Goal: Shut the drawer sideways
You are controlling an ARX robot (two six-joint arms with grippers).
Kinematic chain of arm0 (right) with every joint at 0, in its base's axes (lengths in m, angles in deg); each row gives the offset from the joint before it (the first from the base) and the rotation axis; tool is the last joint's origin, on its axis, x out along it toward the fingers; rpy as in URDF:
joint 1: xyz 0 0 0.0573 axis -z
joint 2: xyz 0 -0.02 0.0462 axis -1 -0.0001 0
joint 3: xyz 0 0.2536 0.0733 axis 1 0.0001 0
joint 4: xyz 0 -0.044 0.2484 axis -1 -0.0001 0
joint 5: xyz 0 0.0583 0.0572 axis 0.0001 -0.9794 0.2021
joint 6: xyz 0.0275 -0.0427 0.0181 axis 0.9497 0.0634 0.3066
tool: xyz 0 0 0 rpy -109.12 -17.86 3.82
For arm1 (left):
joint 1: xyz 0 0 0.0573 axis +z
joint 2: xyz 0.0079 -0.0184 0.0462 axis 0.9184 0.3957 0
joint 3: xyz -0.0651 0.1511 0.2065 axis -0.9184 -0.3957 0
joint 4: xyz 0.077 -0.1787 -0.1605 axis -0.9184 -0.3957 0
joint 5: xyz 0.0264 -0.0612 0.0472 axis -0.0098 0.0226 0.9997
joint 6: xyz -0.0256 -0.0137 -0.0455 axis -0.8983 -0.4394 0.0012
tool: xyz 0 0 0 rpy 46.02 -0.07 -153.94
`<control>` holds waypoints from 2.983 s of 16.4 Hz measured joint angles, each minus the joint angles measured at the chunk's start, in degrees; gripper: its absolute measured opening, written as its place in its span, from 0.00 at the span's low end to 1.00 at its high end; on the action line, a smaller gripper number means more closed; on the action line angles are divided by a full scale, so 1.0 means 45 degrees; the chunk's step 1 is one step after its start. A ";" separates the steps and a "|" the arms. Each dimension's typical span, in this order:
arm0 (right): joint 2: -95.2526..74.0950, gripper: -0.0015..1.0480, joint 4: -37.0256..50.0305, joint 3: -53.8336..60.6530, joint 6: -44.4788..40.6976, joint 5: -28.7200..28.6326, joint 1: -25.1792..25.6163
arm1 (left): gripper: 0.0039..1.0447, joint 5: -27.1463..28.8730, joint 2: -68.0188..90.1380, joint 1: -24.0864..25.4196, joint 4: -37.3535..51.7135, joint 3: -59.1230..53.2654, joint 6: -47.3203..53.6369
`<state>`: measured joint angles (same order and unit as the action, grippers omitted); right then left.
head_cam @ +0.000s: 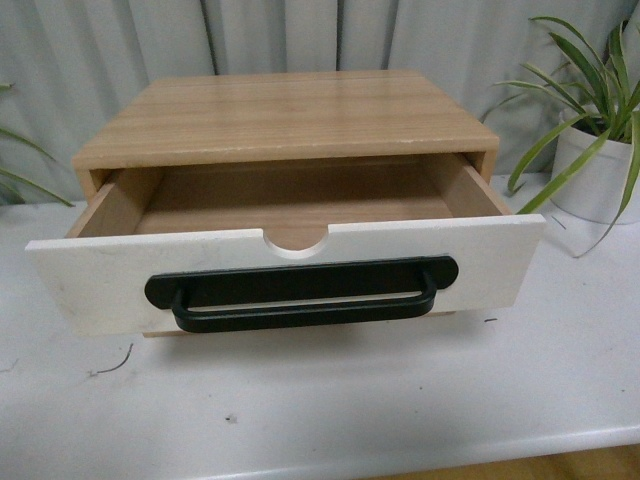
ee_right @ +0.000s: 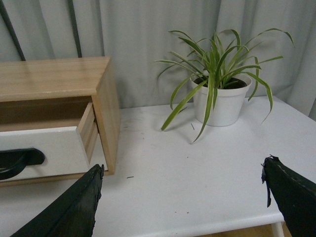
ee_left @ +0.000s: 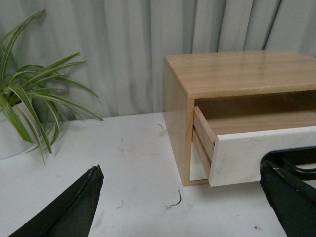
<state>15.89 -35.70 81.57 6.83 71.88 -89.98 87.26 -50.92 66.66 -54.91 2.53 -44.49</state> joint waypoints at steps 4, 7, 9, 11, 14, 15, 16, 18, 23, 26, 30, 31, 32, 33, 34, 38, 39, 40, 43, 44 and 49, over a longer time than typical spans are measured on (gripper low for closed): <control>0.0000 0.94 0.0000 0.0000 0.0005 0.0000 0.0000 | 0.94 0.0000 0.0000 0.0000 0.0000 0.0000 0.0000; 0.0000 0.94 0.0000 0.0000 0.0005 0.0000 0.0000 | 0.94 -0.0005 0.0000 0.0000 0.0000 0.0000 0.0000; 0.0000 0.94 0.0005 0.0000 0.0005 0.0000 0.0000 | 0.94 0.0000 0.0000 0.0000 0.0000 0.0000 0.0000; 0.0000 0.94 0.0000 0.0000 0.0005 0.0000 0.0000 | 0.94 0.0000 0.0000 0.0000 0.0000 0.0000 0.0000; 0.0000 0.94 0.0000 0.0000 0.0005 0.0000 0.0000 | 0.94 0.0000 0.0000 0.0000 0.0000 0.0000 0.0000; 0.0000 0.94 0.0000 0.0000 0.0005 0.0000 0.0000 | 0.94 0.0000 0.0000 0.0000 0.0000 0.0000 0.0000; 0.0000 0.94 0.0000 0.0000 0.0005 0.0000 0.0000 | 0.94 0.0000 0.0000 0.0000 0.0000 0.0000 0.0000; 0.0000 0.94 0.0000 0.0000 0.0005 0.0000 0.0000 | 0.94 0.0000 0.0000 0.0000 0.0000 0.0000 0.0000; 0.0000 0.94 0.0000 0.0000 0.0005 0.0000 0.0000 | 0.94 0.0000 0.0000 0.0000 0.0000 0.0000 0.0000; 0.0000 0.94 0.0000 0.0000 0.0005 0.0000 0.0000 | 0.94 0.0000 0.0000 0.0000 0.0000 0.0000 0.0000; -0.1802 0.94 -0.1734 -0.0845 0.1394 0.2953 -0.1180 | 0.94 0.2982 0.1491 -0.2487 -0.0763 0.0384 -0.0617; -0.2749 0.94 -0.1622 -0.1321 0.1477 0.3099 -0.1311 | 0.94 0.3827 0.2132 -0.3759 0.0063 0.0384 -0.0107; -0.3827 0.94 -0.1923 -0.1957 0.1015 0.2822 -0.1953 | 0.94 0.4211 0.3215 -0.5066 0.1049 0.0379 0.0923; -0.4925 0.94 -0.2089 -0.2268 0.0257 0.2157 -0.2754 | 0.94 0.4163 0.4371 -0.6023 0.1919 0.0301 0.2064; -0.5775 0.94 -0.2351 -0.2336 -0.0447 0.1889 -0.3390 | 0.94 0.3915 0.5382 -0.6499 0.2778 0.0194 0.3099; -0.9316 0.94 -0.0840 -0.3245 -0.3468 0.1205 -0.4949 | 0.94 0.2205 1.0681 -0.6470 0.6013 0.0466 0.6771; -1.0122 0.94 -0.0588 -0.3497 -0.3983 0.1093 -0.5197 | 0.94 0.1991 1.1472 -0.6470 0.6334 0.0690 0.7121; -1.1040 0.94 -0.0398 -0.3701 -0.4430 0.0899 -0.5542 | 0.94 0.1773 1.2143 -0.6470 0.6557 0.0986 0.7460; -1.3070 0.94 0.0277 -0.4804 -0.5430 0.0423 -0.6091 | 0.94 0.1282 1.3716 -0.6144 0.6912 0.1821 0.8092; -1.3566 0.94 0.0423 -0.5110 -0.5610 0.0272 -0.6101 | 0.94 0.1166 1.4168 -0.6042 0.6965 0.2011 0.8213; -1.5960 0.94 0.0923 -0.6523 -0.6251 -0.0019 -0.6688 | 0.94 0.0874 1.5727 -0.5683 0.7839 0.2701 0.8539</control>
<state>-55.93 -31.55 52.22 -21.30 71.79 -120.08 91.19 19.86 41.08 -19.63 14.68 -6.07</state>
